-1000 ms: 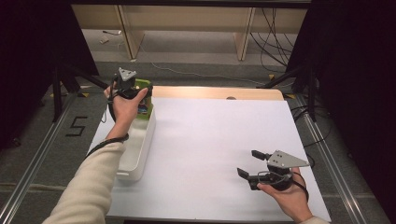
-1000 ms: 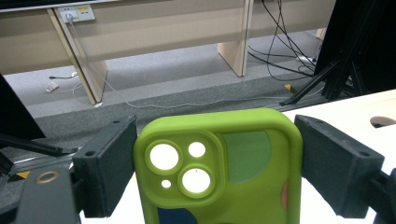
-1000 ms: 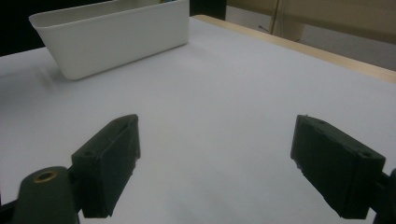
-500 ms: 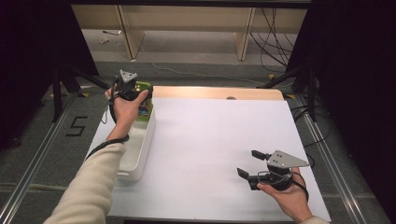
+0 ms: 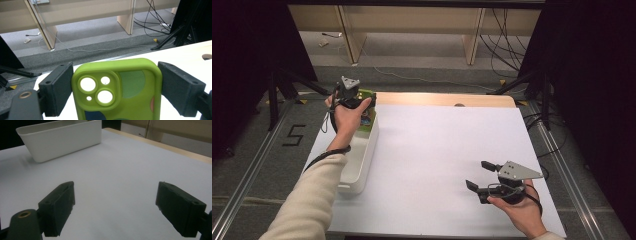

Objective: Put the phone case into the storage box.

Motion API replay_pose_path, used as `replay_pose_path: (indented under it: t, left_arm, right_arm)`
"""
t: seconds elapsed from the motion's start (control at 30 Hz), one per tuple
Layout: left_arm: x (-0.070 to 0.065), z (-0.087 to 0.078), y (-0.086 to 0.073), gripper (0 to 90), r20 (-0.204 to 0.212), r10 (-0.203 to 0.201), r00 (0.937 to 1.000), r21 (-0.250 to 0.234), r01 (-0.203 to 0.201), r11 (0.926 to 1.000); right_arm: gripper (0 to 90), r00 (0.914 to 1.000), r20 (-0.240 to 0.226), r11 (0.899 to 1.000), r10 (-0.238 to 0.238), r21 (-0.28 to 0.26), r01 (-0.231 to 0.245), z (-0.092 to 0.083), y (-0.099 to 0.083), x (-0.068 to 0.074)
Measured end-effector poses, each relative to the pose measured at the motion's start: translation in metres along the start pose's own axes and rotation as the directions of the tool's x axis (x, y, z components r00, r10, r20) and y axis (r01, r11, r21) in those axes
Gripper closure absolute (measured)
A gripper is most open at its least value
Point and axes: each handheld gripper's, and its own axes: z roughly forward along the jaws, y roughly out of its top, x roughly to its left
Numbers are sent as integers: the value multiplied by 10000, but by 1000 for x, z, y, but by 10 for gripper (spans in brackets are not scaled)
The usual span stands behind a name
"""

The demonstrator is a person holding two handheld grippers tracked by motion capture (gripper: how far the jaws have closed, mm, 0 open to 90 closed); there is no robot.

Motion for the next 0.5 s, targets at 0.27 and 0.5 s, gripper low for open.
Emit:
replay_pose_path:
  t: [0.27,0.5]
  left_arm:
    - [-1,2,-4,156,7,-2,10000,177,1,9998]
    - [-1,3,-8,155,10,10,10000,288,-10,9996]
  right_arm:
    - [166,10000,5,10000,3,1,-3,0,0,0]
    - [166,10000,4,10000,28,-2,-28,0,0,0]
